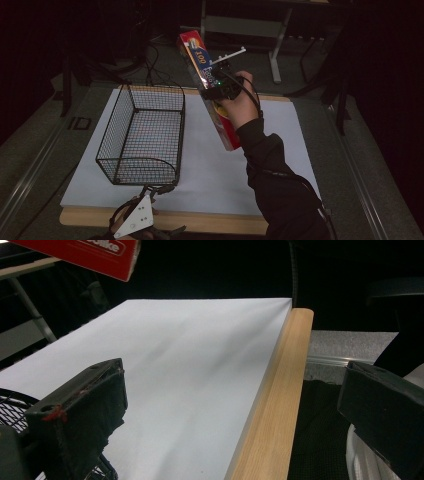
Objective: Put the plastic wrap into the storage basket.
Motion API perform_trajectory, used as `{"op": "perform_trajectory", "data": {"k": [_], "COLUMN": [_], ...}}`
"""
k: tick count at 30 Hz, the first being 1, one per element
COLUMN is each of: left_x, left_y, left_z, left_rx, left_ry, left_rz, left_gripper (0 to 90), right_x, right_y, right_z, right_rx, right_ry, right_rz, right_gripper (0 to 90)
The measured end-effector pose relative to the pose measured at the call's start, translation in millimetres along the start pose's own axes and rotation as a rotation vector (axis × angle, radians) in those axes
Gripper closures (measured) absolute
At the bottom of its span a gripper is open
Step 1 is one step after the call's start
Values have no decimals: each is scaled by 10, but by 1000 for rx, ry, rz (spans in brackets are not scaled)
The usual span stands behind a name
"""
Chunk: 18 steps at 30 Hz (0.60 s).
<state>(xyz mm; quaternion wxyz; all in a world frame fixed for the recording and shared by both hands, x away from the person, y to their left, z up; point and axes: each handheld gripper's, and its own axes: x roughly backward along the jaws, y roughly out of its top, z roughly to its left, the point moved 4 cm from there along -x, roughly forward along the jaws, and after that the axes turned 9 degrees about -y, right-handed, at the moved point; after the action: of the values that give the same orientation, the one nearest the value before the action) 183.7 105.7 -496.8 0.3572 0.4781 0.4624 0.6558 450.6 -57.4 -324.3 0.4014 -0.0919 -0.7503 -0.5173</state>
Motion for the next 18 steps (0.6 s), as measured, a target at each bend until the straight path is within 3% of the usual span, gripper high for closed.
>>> {"op": "perform_trajectory", "data": {"k": [18], "left_x": [17], "left_y": [-5], "left_z": [-9], "left_rx": [-13], "left_ry": [2], "left_rz": [4], "left_gripper": [0], "right_x": [-106], "right_y": [270], "right_z": [585], "right_rx": [44], "right_ry": [56], "right_rz": [-55], "right_gripper": [396]}}
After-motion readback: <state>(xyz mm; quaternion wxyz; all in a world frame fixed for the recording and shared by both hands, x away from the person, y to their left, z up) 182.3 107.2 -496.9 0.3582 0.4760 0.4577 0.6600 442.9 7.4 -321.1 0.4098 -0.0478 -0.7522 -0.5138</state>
